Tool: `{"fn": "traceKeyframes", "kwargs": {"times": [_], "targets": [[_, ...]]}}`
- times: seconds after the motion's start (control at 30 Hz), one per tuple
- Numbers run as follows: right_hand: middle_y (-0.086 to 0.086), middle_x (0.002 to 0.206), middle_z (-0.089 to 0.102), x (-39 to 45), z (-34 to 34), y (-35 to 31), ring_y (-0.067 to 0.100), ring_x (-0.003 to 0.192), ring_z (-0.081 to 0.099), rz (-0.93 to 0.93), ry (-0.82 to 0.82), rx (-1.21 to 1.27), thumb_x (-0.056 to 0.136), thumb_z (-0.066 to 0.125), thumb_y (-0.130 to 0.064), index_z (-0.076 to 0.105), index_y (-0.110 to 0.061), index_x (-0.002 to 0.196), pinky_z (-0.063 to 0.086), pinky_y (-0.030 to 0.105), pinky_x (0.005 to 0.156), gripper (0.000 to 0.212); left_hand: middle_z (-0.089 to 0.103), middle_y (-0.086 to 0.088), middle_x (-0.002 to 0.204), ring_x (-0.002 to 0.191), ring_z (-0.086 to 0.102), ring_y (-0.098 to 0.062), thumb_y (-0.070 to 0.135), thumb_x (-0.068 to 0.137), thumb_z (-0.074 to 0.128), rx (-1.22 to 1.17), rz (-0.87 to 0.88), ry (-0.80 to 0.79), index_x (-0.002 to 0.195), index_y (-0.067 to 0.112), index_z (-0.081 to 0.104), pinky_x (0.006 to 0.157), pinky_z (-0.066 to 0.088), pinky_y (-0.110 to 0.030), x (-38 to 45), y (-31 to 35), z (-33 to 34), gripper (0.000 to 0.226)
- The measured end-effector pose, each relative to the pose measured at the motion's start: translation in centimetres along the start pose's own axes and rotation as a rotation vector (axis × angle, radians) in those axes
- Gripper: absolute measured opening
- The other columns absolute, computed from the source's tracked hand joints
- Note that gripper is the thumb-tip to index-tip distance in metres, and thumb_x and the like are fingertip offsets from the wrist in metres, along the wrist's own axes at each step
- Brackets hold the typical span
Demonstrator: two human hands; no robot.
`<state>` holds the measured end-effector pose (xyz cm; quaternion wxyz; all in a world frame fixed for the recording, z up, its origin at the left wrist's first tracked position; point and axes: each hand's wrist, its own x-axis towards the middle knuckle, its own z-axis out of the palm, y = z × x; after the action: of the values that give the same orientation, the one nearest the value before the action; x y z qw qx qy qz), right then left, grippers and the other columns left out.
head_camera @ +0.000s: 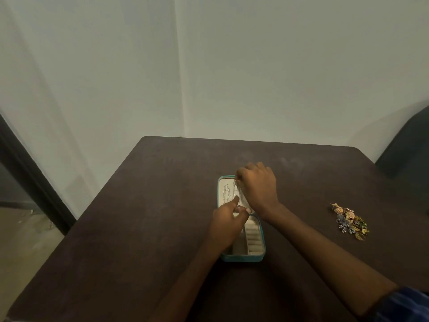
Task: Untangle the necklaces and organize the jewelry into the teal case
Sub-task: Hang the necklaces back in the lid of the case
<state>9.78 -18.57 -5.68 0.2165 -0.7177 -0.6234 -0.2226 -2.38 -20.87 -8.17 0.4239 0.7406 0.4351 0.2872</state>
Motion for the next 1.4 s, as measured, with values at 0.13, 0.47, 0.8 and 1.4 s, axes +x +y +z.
{"fn": "traceKeyframes", "kwargs": {"times": [0.13, 0.47, 0.8, 1.4], "targets": [[0.004, 0.069, 0.066, -0.1, 0.3, 0.0, 0.026, 0.065, 0.059, -0.024, -0.017, -0.028, 0.064, 0.082, -0.014, 0.07, -0.015, 0.071, 0.041, 0.031, 0.056, 0.014, 0.065, 0.001, 0.116, 0.099, 0.057, -0.006, 0.027, 0.093, 0.054, -0.06, -0.008, -0.029, 0.14, 0.014, 0.042, 0.084, 0.05, -0.02, -0.3, 0.0, 0.0, 0.05], [0.005, 0.059, 0.06, 0.9, -0.6, -0.7, 0.026, 0.055, 0.056, -0.019, -0.045, -0.088, 0.05, 0.086, -0.015, 0.055, -0.013, 0.062, 0.038, 0.029, 0.052, 0.034, 0.072, -0.005, 0.085, 0.067, 0.066, -0.028, 0.026, 0.085, 0.059, -0.42, -0.101, 0.013, 0.106, 0.012, 0.066, 0.062, 0.058, -0.04, -0.1, -0.9, 0.2, 0.026], [0.009, 0.065, 0.064, 1.8, -0.4, -0.4, 0.03, 0.063, 0.059, -0.065, -0.094, -0.114, 0.056, 0.086, -0.02, 0.06, -0.011, 0.066, 0.036, 0.031, 0.058, 0.03, 0.064, 0.005, 0.069, 0.045, 0.049, -0.005, 0.018, 0.093, 0.055, -0.411, -0.067, -0.024, 0.109, 0.009, 0.065, 0.05, 0.045, -0.022, -0.3, -0.9, 0.0, 0.021], [0.008, 0.099, 0.067, 2.9, -1.0, -0.3, 0.028, 0.094, 0.057, -0.019, -0.292, -0.068, 0.078, 0.071, -0.031, 0.061, -0.012, 0.092, 0.038, 0.035, 0.08, 0.025, 0.069, 0.001, 0.078, 0.05, 0.052, -0.008, 0.02, 0.091, 0.054, -0.418, -0.107, 0.019, 0.087, 0.012, 0.069, 0.051, 0.046, -0.028, -0.4, -1.3, -0.1, 0.018]]}}
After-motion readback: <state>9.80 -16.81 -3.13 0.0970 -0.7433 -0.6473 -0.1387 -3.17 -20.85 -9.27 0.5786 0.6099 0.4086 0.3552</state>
